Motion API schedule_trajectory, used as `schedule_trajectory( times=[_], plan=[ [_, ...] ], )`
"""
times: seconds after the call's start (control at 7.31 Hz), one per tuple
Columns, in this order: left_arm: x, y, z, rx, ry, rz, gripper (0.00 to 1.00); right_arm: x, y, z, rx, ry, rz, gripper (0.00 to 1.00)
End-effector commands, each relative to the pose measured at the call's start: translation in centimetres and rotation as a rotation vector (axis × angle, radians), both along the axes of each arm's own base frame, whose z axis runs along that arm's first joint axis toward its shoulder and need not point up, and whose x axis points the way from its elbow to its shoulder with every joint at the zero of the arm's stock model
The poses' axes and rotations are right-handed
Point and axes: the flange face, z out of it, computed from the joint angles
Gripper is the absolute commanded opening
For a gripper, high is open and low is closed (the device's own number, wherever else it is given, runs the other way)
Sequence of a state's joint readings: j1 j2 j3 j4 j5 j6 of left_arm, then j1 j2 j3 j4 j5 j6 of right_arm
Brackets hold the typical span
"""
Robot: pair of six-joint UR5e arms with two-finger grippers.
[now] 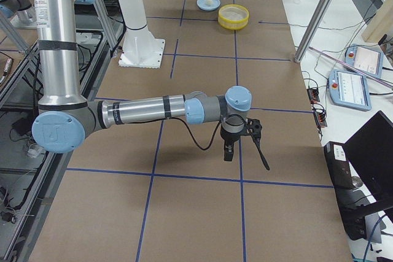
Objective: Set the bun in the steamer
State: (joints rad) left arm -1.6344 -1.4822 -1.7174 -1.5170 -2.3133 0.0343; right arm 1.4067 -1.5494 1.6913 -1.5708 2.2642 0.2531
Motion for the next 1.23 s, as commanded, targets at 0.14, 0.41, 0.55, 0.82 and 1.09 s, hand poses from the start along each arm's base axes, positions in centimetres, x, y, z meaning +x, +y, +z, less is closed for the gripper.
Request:
schedule_trajectory(
  times=[0.14,0.41,0.55,0.82,1.09],
  plan=[
    [11.8,-2.1,-13.8,-0.007,0.052,-0.103,1.0,0.0,0.0,0.0,-0.001,0.0,0.0,1.0],
    [12.5,-2.0,-14.2,0.004,0.054,-0.087,1.0,0.0,0.0,0.0,-0.001,0.0,0.0,1.0],
    [12.5,-1.9,-14.2,0.004,0.054,-0.086,1.0,0.0,0.0,0.0,-0.001,0.0,0.0,1.0],
    [12.6,-1.9,-14.0,0.002,0.054,-0.083,1.0,0.0,0.0,0.0,-0.001,0.0,0.0,1.0],
    [13.7,0.7,-11.3,0.016,0.06,-0.054,1.0,0.0,0.0,0.0,-0.001,0.0,0.0,1.0]
  ],
)
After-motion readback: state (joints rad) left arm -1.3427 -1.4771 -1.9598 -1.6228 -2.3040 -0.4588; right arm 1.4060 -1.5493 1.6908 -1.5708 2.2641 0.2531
